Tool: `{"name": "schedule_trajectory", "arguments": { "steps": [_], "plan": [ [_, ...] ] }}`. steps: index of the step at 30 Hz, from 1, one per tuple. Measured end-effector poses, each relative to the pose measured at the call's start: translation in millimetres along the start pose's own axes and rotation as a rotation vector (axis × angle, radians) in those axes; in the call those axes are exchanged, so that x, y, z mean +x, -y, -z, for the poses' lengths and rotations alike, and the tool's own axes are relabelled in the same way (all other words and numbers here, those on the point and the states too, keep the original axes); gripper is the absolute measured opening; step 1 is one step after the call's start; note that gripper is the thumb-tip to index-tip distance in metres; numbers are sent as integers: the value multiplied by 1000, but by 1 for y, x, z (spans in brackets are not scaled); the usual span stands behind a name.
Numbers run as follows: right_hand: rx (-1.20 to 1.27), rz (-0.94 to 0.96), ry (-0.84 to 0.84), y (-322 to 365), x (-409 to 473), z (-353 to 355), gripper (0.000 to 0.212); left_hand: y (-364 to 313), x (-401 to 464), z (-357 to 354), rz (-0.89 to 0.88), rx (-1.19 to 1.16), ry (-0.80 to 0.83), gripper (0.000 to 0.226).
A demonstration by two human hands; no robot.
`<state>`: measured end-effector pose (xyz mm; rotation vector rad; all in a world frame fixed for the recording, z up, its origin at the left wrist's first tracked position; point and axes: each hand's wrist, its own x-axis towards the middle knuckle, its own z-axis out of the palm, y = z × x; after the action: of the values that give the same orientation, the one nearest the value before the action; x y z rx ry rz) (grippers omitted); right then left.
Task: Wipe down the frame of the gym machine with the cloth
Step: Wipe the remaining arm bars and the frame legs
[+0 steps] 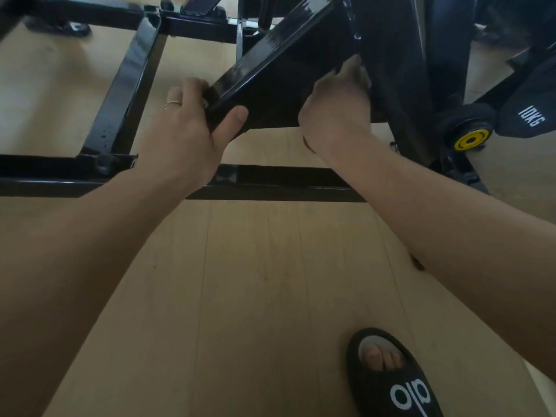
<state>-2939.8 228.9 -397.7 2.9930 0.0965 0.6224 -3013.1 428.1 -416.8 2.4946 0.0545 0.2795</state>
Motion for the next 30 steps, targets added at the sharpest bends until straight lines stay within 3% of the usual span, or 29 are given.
{"name": "schedule_trajectory", "arguments": {
  "steps": [3,7,11,18,19,23,26,28,30],
  "plan": [
    [89,103,24,21,-13,-2,29,0,0,0,-12,-9,-8,66],
    [412,263,-102,31,-28,-1,27,2,1,0,-10,-26,0,65],
    [277,408,31,-1,-32,5,38,2,0,3,-13,-41,28,64],
    [141,31,-44,-16,-32,-2,36,3,-1,0,-13,-44,-4,65],
    [162,47,-63,-9,-29,-3,35,2,-1,0,-11,-42,-4,65],
    [317,400,33,19,-19,1,31,2,-1,-1,-19,-26,1,65],
    [328,505,55,11,-22,4,28,0,-1,2,-10,-25,20,64],
    [254,509,28,-3,-27,-2,34,1,-1,3,-8,-26,24,65],
    [247,351,-13,-21,-34,-6,41,0,0,3,-16,-24,30,66]
  ]
}}
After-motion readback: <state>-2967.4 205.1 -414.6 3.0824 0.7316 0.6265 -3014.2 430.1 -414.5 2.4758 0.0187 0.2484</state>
